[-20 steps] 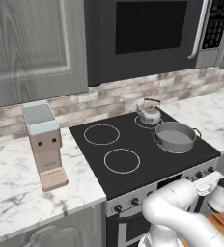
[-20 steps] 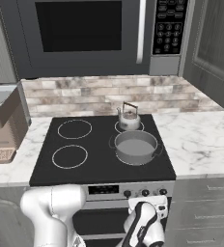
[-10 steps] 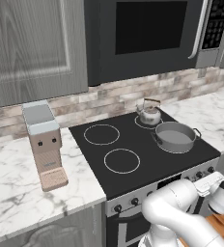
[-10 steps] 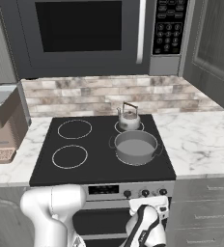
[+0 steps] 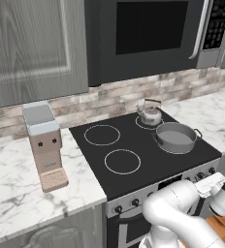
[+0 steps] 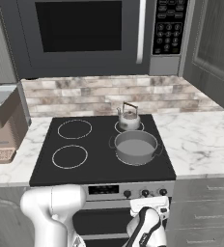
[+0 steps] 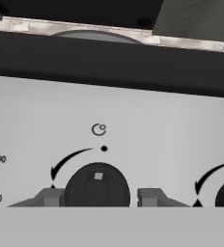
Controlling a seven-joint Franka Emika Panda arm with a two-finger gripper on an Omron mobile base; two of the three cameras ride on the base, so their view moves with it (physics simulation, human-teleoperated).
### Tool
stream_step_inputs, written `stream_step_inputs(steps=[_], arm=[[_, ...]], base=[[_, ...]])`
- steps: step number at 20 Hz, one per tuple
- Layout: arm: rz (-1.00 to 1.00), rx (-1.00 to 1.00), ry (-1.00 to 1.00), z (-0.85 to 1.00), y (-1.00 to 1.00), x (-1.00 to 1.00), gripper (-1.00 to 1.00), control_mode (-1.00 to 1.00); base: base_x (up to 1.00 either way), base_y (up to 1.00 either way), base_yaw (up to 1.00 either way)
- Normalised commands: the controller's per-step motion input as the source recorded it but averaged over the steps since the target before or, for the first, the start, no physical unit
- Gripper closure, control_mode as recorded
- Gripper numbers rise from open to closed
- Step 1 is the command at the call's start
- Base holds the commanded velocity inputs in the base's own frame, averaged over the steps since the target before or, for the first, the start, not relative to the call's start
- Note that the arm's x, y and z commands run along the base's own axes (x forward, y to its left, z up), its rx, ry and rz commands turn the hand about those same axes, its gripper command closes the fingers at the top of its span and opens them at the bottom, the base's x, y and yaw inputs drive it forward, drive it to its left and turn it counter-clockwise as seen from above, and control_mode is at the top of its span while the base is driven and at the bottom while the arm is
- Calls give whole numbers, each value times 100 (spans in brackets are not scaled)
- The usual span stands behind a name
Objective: Pick the kettle from the cabinet and place it on a stove burner. Then pick the pot from the counter and place it on another stove burner. Finally, turn both burners on.
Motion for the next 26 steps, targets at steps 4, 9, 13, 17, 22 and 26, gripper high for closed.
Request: stream_step_inputs(steps=[4,9,13,17,22,26], arm=[[0,-6,-3,0,0,-2,100,-100],[0,-15,-2,1,0,-2,100,-100],[0,-15,-2,3,0,0,100,-100],[0,-15,-1,6,-3,0,100,-100],[0,-17,0,11,-5,0,100,-100],[0,-19,0,10,-5,0,100,-100]], base=[[0,0,0],[0,0,0],[0,0,0],[0,0,0],[0,0,0],[0,0,0]])
